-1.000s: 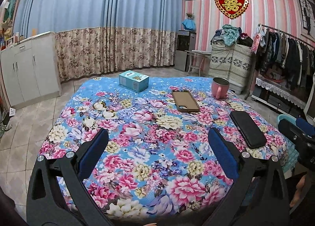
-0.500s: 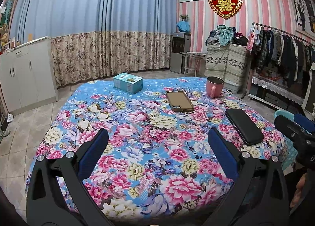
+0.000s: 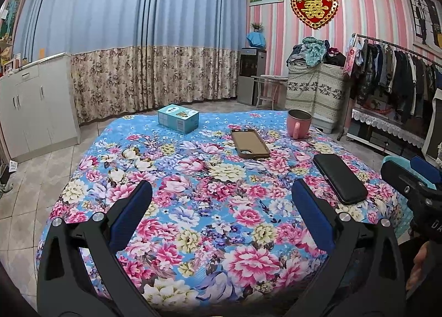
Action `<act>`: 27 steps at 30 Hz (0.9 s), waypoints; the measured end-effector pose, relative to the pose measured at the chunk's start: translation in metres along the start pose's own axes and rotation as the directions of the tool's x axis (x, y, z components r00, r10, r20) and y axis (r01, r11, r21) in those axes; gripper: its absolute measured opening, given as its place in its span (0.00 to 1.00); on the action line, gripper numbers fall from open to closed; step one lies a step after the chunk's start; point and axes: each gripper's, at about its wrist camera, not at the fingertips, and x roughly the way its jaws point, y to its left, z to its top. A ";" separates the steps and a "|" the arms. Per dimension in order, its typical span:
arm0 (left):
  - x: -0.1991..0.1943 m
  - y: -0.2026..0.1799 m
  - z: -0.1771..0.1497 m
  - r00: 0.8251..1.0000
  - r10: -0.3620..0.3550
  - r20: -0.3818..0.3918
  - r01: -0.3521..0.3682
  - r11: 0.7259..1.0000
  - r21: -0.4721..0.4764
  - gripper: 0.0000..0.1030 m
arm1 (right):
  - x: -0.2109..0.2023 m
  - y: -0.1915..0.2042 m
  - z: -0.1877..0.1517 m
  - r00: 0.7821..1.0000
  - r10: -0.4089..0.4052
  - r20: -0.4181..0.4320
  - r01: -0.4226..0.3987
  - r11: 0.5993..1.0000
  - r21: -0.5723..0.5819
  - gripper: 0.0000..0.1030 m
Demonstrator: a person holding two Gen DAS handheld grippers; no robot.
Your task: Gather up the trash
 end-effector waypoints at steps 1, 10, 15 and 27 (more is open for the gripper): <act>0.000 0.000 0.000 1.000 0.000 0.000 0.000 1.000 0.000 0.95 | 0.000 0.000 0.000 1.000 -0.001 0.001 0.001 1.000 0.000 0.96; 0.000 0.000 0.000 1.000 0.000 0.000 0.000 1.000 -0.001 0.95 | 0.000 0.000 0.001 1.000 -0.002 -0.001 0.002 1.000 0.000 0.96; -0.001 0.000 0.000 1.000 -0.001 0.000 0.001 1.000 0.001 0.95 | 0.000 0.000 0.001 1.000 -0.001 -0.001 0.001 1.000 0.000 0.96; -0.007 0.003 0.001 1.000 -0.004 0.009 0.004 1.000 0.002 0.95 | -0.003 -0.003 0.002 1.000 -0.006 0.005 0.006 1.000 0.000 0.96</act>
